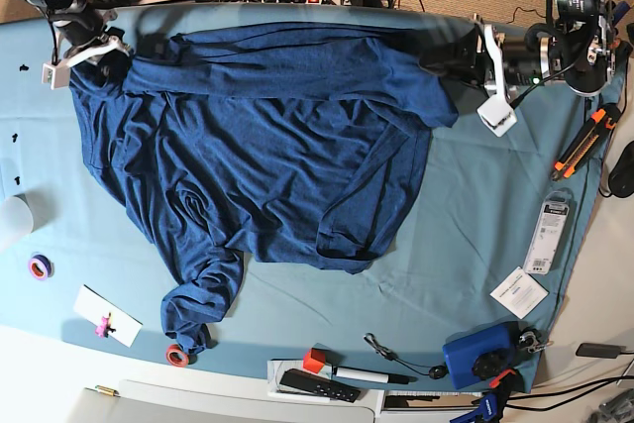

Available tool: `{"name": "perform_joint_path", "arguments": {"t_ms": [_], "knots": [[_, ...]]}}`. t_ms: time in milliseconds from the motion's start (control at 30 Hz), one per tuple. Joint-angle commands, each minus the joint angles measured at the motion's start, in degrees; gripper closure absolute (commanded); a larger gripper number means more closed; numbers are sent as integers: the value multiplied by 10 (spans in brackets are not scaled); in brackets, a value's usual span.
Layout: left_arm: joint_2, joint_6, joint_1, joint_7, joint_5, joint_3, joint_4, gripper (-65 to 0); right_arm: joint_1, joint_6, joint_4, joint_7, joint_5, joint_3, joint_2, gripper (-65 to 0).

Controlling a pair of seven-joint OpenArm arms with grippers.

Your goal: Layout the t-shirt on the table in an organized manner, then fold the t-shirt properly

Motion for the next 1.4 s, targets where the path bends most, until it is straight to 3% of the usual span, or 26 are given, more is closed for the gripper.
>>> {"name": "perform_joint_path", "arguments": {"t_ms": [0,300,667,800,1000,1167,1367], "knots": [[-6,-3,-3,0,-20,-3,8,0,0,2,10,0,24,7,8,0],[0,-3,-34,2,-20,-3,8,0,5,30,10,-12,95,20,10,0],[38,-3,-103,-7,-20,-4,8,0,25,30,10,9,101,20,10,0],[41,-3,-129,-31,-15,-4,8,0,67,30,10,21,65,20,10,0],[41,-3,-136,-158,153,-4,8,0,119,24,10,71,-55,19,10,0],[41,-2,-135,-210,256,-4,7,0,122,-13,10,123,-131,19,10,0],[37,55,-135,-235,327,-4,6,0,122,-63,9,161,-184,19,10,0]]}}
